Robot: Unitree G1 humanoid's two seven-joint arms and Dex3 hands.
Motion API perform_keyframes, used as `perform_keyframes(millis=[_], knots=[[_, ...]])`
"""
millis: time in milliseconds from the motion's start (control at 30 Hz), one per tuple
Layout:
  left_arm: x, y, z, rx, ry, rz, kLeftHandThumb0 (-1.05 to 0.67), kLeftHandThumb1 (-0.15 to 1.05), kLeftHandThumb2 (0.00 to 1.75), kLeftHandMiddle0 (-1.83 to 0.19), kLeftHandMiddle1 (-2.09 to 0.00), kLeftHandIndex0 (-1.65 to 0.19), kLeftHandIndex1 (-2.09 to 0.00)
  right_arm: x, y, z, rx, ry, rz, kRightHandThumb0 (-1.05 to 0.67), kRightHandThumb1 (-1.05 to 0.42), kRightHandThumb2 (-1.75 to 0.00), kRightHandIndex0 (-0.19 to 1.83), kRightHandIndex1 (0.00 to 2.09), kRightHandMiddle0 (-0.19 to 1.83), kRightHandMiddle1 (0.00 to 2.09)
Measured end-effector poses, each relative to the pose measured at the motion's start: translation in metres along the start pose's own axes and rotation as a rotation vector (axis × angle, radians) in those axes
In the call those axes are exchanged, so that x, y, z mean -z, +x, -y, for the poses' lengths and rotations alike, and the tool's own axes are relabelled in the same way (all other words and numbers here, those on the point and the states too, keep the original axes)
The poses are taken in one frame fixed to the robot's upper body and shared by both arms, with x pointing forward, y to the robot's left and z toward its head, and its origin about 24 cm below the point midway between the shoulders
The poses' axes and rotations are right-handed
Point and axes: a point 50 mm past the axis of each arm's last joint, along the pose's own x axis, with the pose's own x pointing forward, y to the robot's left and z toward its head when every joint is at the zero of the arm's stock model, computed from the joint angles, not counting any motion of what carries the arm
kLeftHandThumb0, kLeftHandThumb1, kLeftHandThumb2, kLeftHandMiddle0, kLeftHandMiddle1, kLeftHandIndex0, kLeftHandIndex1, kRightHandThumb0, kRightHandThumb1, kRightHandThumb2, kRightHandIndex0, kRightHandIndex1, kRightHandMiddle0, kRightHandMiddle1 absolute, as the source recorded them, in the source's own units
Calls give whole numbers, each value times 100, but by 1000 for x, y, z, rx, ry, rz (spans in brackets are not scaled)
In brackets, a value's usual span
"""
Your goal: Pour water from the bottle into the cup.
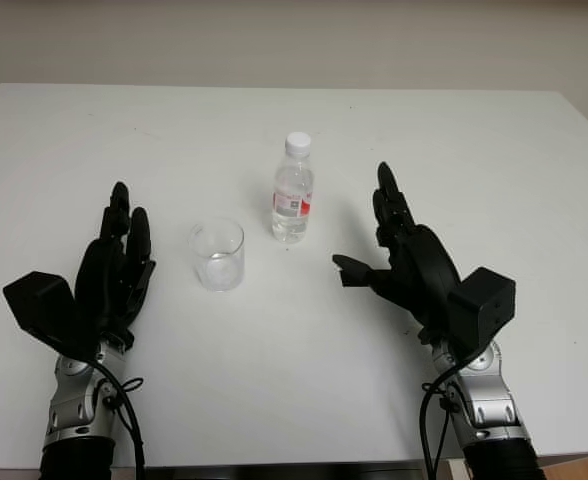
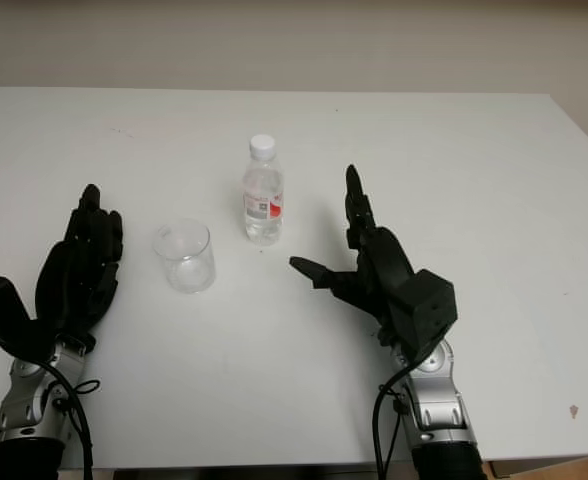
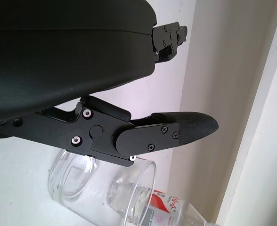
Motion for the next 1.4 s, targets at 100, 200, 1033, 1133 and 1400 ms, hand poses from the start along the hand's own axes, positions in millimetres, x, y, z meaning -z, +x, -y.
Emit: perform_keyframes(millis=[100, 200, 1033, 1133, 1400], knots=[[0, -2, 0, 0, 1, 0, -73, 105, 51, 18, -5, 18, -5, 1, -1, -2, 3, 6, 0, -87, -87, -5, -19, 0, -19, 0], [0, -3, -1, -3, 1, -1, -72, 105, 51, 17, -6, 17, -6, 3, -2, -3, 3, 8, -7, -86, -87, -5, -19, 0, -19, 0], [-1, 2, 0, -11, -5, 8, -72, 105, 51, 17, -5, 17, -5, -23, 87, -12, -49, -5, 25, -93, -87, -5, -19, 0, -19, 0], [-2, 2, 0, -10, -4, 9, -72, 105, 52, 18, -5, 18, -5, -18, 90, -16, -56, 8, -1, -91, -87, -6, -19, 0, -19, 0], [-2, 2, 0, -12, -3, 10, -72, 105, 51, 16, -6, 16, -6, -9, 99, -20, -63, -24, -52, -98, -89, -6, -19, 0, -19, 0]])
